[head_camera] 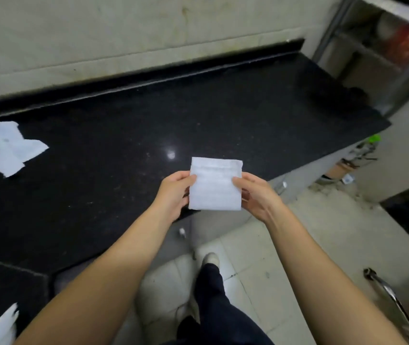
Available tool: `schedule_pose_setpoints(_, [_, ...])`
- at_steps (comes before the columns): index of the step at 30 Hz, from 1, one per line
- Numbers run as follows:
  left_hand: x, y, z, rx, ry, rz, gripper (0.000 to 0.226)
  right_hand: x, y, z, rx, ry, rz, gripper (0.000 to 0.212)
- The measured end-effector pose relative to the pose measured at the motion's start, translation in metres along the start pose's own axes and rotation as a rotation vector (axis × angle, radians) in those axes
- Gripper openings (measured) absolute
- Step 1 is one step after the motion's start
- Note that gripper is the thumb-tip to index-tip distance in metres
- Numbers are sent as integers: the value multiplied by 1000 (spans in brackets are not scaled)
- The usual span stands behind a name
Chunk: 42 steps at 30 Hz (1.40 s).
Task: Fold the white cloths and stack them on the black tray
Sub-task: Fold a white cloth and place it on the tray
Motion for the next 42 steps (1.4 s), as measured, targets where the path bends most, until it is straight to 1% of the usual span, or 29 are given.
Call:
schedule_pose_setpoints(5, [8, -101, 17, -187, 29, 196, 9, 40, 101, -2, -155, 47, -190, 12])
schedule_pose_setpoints(11, [10, -229, 28, -328, 12, 378, 11, 71, 209, -1, -331, 105, -342, 16])
schedule_pose_setpoints(15, [3, -329, 49, -392, 19, 469, 11, 78, 302, 9, -411, 133, -417, 13])
schedule_pose_setpoints(19, [-4, -433, 63, -406, 22, 501, 14, 77, 400, 39, -406, 147, -467, 12])
schedule_pose_setpoints(22, [-6, -505, 66, -369, 31, 514, 17, 74, 467, 71, -373, 165, -465, 13])
schedule_pose_setpoints(27, [-32, -593, 62, -340, 41, 502, 16, 50, 547, 124, -320, 186, -451, 14])
schedule_pose_setpoints(31, [-72, -643, 36, -310, 10, 453, 13, 0, 587, 169, -318, 197, -407, 14])
schedule_pose_setpoints(34, [-115, -679, 3, -274, -39, 442, 13, -47, 609, 219, -288, 237, -373, 14])
schedule_pose_setpoints(38, [-177, -741, -58, -252, -124, 447, 13, -104, 641, 308, -253, 326, -349, 13])
schedule_pose_setpoints(42, [-215, -809, -135, -247, -266, 481, 12, -148, 673, 402, -254, 414, -319, 15])
Point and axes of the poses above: each hand's wrist, its own x-axis away from the middle knuckle, its own y-axis out of the back of the hand, z = x × y, the point moved 9 cm from there along -x, towards the middle knuckle, and after that the axes turned 3 degrees about -x, right-handed, at the moved point
